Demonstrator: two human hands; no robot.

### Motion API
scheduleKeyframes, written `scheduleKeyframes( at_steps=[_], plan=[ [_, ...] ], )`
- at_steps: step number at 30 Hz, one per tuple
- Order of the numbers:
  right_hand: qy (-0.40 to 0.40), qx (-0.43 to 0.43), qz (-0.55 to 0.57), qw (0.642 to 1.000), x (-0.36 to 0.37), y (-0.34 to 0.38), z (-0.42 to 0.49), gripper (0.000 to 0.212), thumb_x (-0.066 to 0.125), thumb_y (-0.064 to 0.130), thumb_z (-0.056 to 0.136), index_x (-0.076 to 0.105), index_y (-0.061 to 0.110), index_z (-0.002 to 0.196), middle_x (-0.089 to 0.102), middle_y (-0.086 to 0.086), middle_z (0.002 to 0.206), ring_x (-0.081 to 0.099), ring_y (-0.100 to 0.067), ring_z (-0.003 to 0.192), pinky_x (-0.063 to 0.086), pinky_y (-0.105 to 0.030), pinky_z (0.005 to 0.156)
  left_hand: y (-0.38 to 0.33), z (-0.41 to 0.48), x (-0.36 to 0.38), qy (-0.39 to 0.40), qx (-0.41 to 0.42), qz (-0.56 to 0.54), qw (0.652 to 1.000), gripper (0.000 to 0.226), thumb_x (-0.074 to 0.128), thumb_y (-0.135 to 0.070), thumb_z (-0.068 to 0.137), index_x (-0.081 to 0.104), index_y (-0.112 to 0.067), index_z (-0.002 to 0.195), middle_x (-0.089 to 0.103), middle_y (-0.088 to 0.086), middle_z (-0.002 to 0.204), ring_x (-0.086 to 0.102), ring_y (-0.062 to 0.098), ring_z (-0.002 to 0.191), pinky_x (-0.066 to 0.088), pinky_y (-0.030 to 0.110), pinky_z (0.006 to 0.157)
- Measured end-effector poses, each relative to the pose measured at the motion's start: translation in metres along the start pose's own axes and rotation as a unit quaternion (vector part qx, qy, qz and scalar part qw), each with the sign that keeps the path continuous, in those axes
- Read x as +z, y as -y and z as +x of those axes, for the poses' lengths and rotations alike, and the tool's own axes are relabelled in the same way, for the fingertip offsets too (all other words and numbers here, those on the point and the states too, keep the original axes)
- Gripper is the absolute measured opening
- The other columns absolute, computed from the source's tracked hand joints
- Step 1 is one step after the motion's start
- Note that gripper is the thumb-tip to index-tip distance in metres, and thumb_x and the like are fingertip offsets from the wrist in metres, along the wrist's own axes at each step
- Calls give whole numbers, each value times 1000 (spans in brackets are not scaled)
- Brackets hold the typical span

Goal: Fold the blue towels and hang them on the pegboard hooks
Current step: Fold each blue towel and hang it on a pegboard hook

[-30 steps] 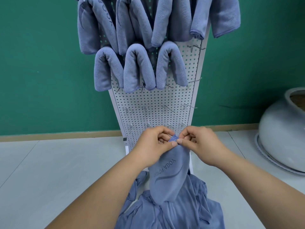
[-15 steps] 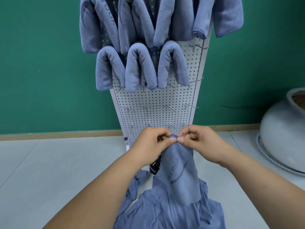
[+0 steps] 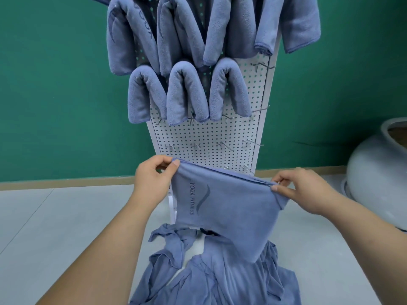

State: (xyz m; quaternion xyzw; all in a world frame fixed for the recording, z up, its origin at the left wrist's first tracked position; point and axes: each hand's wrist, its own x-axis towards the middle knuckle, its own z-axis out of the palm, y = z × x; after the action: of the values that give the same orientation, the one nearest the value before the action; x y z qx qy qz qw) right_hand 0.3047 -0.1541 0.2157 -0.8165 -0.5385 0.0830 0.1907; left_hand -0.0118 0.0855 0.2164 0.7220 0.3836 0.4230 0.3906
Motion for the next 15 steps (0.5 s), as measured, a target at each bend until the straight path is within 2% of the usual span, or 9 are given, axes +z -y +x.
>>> scheduleKeyframes(
  at_steps=[3, 7, 9, 13, 15],
  plan=[
    [27, -8, -54, 998, 7, 2, 2, 5, 63, 39, 99, 62, 36, 95, 68, 19, 90, 59, -17, 96, 50, -39, 83, 4, -2, 6, 10, 4, 15, 1000, 9, 74, -25, 98, 76, -27, 89, 74, -8, 84, 65, 10, 78, 53, 32, 79],
    [38, -6, 29, 999, 15, 12, -2, 13, 56, 27, 102, 53, 30, 89, 69, 12, 86, 60, -14, 81, 47, -34, 73, 2, 2, 8, -28, -1, -5, 1000, 9, 72, -26, 100, 74, -27, 91, 70, -11, 81, 62, 10, 76, 59, 41, 78],
    [49, -20, 7, 999, 19, 13, -3, 16, 54, 36, 103, 50, 30, 89, 66, 13, 83, 58, -12, 78, 45, -34, 69, 3, 3, 6, -50, -3, -4, 999, 8, 71, -25, 100, 74, -24, 93, 68, -9, 80, 60, 10, 74, 58, 42, 77],
    [72, -65, -63, 993, 22, 7, -8, 29, 63, 68, 89, 49, 43, 95, 59, 23, 93, 54, -9, 92, 50, -37, 79, 6, 4, -1, -87, -6, 7, 996, 9, 68, -23, 101, 73, -22, 94, 69, -8, 82, 59, 6, 72, 53, 30, 75],
    [28, -77, -75, 994, 18, 5, -8, 27, 72, 60, 87, 56, 42, 99, 56, 25, 93, 52, -12, 95, 51, -38, 78, 9, 4, -4, -88, -12, 32, 996, 9, 68, -23, 101, 71, -23, 93, 70, -7, 84, 61, 8, 76, 51, 28, 76]
  ],
)
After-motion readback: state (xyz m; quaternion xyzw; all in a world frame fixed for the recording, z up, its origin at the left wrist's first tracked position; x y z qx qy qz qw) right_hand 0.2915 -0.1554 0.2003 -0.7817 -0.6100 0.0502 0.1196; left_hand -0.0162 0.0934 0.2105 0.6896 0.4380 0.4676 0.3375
